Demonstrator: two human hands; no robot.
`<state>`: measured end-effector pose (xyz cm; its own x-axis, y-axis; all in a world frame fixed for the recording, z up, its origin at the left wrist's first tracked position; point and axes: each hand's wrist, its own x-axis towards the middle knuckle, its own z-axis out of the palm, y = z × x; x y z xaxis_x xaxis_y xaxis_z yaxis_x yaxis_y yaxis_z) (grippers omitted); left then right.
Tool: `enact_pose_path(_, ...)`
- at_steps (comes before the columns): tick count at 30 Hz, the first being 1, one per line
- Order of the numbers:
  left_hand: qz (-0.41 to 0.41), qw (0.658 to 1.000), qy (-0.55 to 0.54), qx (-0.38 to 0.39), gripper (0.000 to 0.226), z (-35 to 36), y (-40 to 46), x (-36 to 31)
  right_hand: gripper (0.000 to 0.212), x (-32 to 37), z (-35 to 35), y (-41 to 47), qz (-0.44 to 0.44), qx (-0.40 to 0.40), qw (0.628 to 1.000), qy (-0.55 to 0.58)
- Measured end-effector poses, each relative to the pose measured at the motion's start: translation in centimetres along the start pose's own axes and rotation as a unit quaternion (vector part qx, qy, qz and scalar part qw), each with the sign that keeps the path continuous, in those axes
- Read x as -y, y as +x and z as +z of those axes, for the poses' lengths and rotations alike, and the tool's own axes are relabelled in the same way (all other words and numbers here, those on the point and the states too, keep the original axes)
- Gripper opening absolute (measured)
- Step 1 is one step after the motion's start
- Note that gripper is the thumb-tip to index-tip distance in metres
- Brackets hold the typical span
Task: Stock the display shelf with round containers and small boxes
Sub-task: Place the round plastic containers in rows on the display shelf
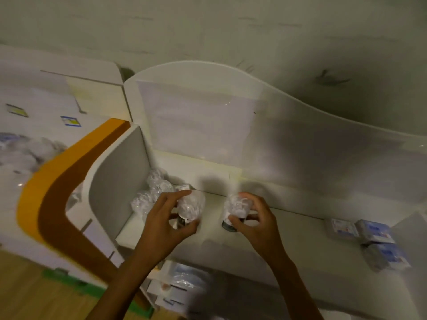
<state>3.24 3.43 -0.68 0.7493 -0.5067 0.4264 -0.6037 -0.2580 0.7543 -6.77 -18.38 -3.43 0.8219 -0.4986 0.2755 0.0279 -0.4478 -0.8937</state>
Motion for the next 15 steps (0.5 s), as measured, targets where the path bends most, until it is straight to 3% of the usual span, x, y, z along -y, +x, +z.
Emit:
enact_pose_path(7,-0.029,0.995,0.050,-0.076,0.063,-7.2,-4.9,-0.4,0.055,4.9,5.6,-1.7,-0.062,0.090,0.993,0.037)
enact_pose_path(15,-0.075,0.984,0.074,-0.142,0.062,-18.9,-11.7,1.4,0.050,11.6,16.8,-5.1,-0.087,0.176,0.979,0.059)
